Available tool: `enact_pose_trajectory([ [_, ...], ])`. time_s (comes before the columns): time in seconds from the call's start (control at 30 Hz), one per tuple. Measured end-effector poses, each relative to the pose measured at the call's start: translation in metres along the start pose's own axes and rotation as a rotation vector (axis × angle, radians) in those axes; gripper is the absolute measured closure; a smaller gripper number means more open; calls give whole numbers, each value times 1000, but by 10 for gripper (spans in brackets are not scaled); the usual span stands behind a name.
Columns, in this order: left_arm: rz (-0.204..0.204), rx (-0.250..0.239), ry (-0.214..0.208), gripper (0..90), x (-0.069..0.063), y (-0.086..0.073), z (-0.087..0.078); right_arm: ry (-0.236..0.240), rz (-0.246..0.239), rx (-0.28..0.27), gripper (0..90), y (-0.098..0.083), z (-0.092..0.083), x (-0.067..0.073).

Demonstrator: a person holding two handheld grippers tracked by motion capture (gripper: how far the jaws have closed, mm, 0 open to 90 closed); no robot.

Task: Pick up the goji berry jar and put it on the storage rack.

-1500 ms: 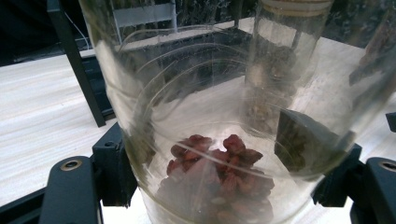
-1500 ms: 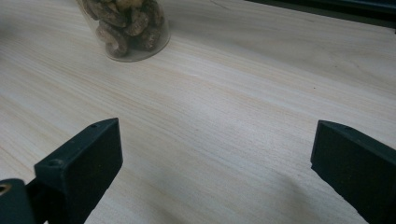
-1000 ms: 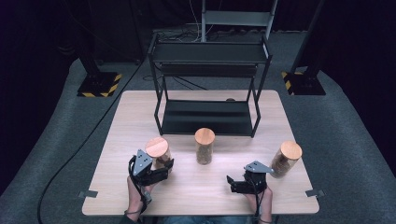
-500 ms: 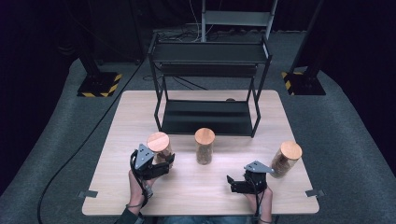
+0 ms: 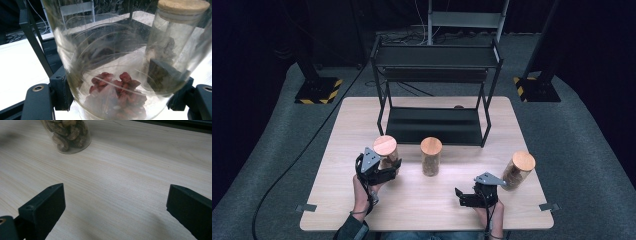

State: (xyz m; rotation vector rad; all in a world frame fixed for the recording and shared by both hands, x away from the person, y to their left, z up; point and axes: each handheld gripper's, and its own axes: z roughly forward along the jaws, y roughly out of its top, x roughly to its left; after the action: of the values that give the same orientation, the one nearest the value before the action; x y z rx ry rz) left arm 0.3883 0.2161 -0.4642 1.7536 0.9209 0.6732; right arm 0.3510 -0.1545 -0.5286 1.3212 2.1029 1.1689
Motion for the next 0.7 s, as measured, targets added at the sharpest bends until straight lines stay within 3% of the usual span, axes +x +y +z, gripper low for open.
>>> enact_pose_trajectory([
  [0.7, -3, -11, 1, 250, 10, 12, 12, 4, 0, 2, 12, 0, 0, 0],
])
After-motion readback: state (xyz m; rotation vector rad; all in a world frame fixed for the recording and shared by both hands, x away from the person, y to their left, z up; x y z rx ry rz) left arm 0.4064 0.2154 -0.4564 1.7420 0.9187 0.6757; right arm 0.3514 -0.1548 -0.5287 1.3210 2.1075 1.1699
